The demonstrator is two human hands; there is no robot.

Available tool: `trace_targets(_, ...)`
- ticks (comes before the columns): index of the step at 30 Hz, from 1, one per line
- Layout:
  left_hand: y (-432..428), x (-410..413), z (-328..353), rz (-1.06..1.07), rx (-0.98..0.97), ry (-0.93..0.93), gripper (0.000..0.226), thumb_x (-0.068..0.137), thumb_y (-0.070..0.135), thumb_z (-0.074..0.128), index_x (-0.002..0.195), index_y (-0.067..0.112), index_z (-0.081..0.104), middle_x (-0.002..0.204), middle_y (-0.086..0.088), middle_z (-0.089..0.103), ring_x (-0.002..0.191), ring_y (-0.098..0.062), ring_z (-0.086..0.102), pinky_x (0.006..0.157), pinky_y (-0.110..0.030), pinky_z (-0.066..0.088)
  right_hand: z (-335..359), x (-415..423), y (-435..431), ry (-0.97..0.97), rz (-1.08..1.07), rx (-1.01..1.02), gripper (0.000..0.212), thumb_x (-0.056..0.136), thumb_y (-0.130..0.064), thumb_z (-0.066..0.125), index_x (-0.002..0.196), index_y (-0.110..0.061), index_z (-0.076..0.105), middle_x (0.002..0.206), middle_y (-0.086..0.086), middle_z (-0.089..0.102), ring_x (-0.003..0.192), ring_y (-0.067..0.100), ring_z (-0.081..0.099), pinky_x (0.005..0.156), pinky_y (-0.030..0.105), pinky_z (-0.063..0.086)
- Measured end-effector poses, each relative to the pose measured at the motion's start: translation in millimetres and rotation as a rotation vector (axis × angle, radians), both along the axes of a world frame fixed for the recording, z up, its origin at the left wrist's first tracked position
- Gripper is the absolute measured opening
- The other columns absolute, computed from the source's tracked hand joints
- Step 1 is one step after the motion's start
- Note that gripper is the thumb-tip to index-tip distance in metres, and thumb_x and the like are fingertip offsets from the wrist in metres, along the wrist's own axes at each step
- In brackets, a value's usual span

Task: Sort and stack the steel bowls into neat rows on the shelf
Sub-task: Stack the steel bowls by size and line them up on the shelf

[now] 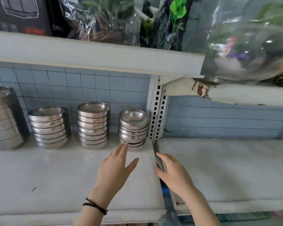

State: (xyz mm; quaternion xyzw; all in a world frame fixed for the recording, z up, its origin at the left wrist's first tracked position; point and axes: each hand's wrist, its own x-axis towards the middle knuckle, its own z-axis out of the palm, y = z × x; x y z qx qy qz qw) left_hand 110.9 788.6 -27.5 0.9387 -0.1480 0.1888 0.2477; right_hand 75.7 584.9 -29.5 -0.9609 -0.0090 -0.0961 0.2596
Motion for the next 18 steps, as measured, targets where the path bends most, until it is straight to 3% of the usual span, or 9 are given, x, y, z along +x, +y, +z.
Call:
trace_targets(5,-2.7,27.9,12.0,0.033,-0.201,-0.05,0.077,0.09,0.052,0.052,0.152,0.025,0.017,0.159,0.006,0.019,0.142,-0.015,0.03,0.099,-0.032,0.043,7.7,32.4,0.3,-0.056,0.038,0.127,0.055,0.095,-0.041,0.057,0.147,-0.03,0.04,0.149,-0.01,0.045,0.133,0.01,0.044,0.104,0.024,0.038)
trace_targets(11,-9.6,68.1,20.5,-0.025,-0.402,-0.071,0.089,0.082,0.059,0.049,0.153,0.02,0.012,0.159,0.001,0.016,0.147,-0.01,0.011,0.109,-0.017,0.015,18.1,79.0,3.5,-0.129,0.066,0.345,0.06,0.093,-0.045,0.059,0.148,-0.037,0.035,0.151,-0.013,0.04,0.136,0.005,0.039,0.111,0.028,0.036)
trace_targets(15,-12.1,91.5,17.2,-0.099,-0.587,0.004,0.103,0.071,0.07,0.053,0.152,0.025,0.009,0.157,0.008,0.016,0.144,0.001,0.008,0.113,-0.018,0.013,23.4,103.2,7.8,-0.186,0.094,0.481,0.071,0.088,-0.053,0.061,0.148,-0.046,0.025,0.151,-0.026,0.027,0.142,0.001,0.03,0.116,0.031,0.031)
trace_targets(18,-14.6,108.4,15.4,-0.132,-0.662,0.047,0.112,0.066,0.07,0.062,0.152,0.025,0.007,0.153,0.015,0.015,0.14,0.008,0.009,0.108,-0.01,0.012,23.8,118.2,11.2,-0.172,0.136,0.565,0.083,0.08,-0.061,0.065,0.147,-0.054,0.018,0.15,-0.038,0.017,0.143,-0.009,0.018,0.118,0.028,0.023)
